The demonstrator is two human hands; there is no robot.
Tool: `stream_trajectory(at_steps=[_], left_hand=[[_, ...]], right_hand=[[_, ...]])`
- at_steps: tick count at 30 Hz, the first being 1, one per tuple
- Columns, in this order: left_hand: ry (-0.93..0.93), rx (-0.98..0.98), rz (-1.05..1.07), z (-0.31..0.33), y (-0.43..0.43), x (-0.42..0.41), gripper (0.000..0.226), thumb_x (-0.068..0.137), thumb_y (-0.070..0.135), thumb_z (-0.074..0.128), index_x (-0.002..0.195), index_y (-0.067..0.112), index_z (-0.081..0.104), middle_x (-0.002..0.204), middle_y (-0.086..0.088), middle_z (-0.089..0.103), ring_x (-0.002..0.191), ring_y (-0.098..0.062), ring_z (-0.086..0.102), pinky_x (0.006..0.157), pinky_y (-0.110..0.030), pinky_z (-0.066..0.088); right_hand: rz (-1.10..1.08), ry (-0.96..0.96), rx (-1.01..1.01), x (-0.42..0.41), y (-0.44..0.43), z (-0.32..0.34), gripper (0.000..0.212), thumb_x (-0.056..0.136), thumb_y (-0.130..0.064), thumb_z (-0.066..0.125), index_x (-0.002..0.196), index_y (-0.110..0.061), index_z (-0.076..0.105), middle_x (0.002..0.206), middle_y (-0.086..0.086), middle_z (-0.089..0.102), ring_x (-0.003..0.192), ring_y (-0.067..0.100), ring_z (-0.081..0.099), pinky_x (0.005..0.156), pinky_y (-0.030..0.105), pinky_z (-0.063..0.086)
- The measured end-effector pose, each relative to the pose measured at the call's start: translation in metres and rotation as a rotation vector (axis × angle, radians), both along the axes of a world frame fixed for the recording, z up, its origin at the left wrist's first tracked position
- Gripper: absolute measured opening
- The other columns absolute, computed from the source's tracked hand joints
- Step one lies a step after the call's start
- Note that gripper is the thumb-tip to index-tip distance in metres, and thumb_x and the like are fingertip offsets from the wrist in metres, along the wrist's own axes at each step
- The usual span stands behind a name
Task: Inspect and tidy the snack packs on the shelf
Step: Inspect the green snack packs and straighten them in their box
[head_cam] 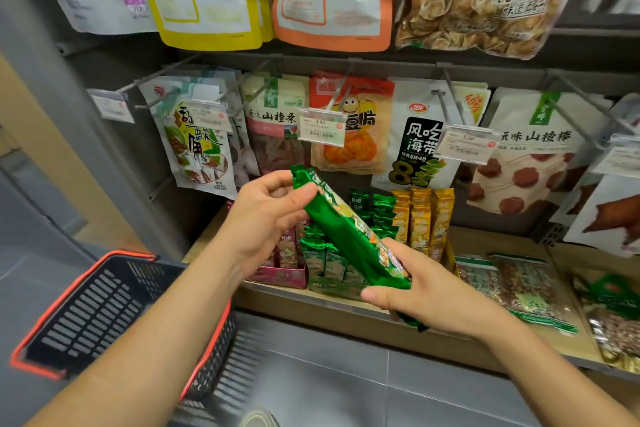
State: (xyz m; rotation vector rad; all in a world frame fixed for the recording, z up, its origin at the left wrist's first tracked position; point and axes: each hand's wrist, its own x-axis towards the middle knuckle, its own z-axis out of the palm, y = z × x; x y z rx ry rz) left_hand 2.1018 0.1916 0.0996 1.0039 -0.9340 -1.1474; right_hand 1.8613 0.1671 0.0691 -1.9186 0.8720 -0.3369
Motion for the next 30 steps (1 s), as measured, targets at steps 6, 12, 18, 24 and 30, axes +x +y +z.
stream_trajectory(at_steps=[6, 12, 18, 24, 30], left_hand=[[0.021, 0.019, -0.003, 0.001, 0.002, 0.002, 0.011, 0.074, 0.018, 0.067, 0.077, 0.015, 0.077, 0.081, -0.003, 0.074, 0.076, -0.012, 0.071, 0.067, -0.024, 0.058], [0.026, 0.031, -0.009, 0.001, 0.001, 0.003, 0.017, 0.075, 0.017, 0.068, 0.09, 0.01, 0.074, 0.094, -0.01, 0.074, 0.087, -0.018, 0.072, 0.073, -0.024, 0.057], [-0.398, 0.038, 0.145, -0.005, -0.002, 0.0, 0.024, 0.096, 0.034, 0.058, 0.089, 0.025, 0.08, 0.095, 0.003, 0.076, 0.095, -0.012, 0.069, 0.086, -0.031, 0.054], [-0.912, -0.119, 0.442, -0.005, -0.003, 0.006, 0.027, 0.094, 0.03, 0.062, 0.072, 0.019, 0.072, 0.062, 0.01, 0.062, 0.062, -0.004, 0.053, 0.065, -0.019, 0.042], [-1.18, -0.3, 0.567, -0.001, -0.002, 0.003, 0.02, 0.097, 0.016, 0.058, 0.082, 0.007, 0.068, 0.061, 0.014, 0.049, 0.06, -0.011, 0.046, 0.057, -0.024, 0.03]], right_hand=[[0.011, 0.088, -0.038, -0.004, -0.004, -0.001, 0.088, 0.079, -0.052, 0.068, 0.151, -0.029, 0.025, 0.147, -0.014, 0.039, 0.129, 0.004, 0.045, 0.109, 0.033, 0.041], [-0.03, 0.023, -0.141, -0.004, -0.001, -0.003, 0.047, 0.085, -0.045, 0.068, 0.125, -0.043, 0.044, 0.103, -0.026, 0.062, 0.087, -0.012, 0.061, 0.068, 0.01, 0.047], [-0.185, 0.268, -0.654, -0.004, 0.007, -0.014, 0.04, 0.088, -0.056, 0.055, 0.116, -0.039, 0.033, 0.081, -0.012, 0.061, 0.063, 0.01, 0.057, 0.053, 0.033, 0.048], [-0.26, 0.261, -0.759, 0.008, 0.021, -0.021, 0.046, 0.088, -0.051, 0.059, 0.125, -0.037, 0.035, 0.084, -0.012, 0.06, 0.06, 0.009, 0.048, 0.045, 0.024, 0.035], [-0.306, 0.253, -0.794, 0.015, 0.027, -0.017, 0.053, 0.088, -0.05, 0.059, 0.134, -0.034, 0.039, 0.096, -0.01, 0.066, 0.074, 0.013, 0.064, 0.049, 0.029, 0.049]])
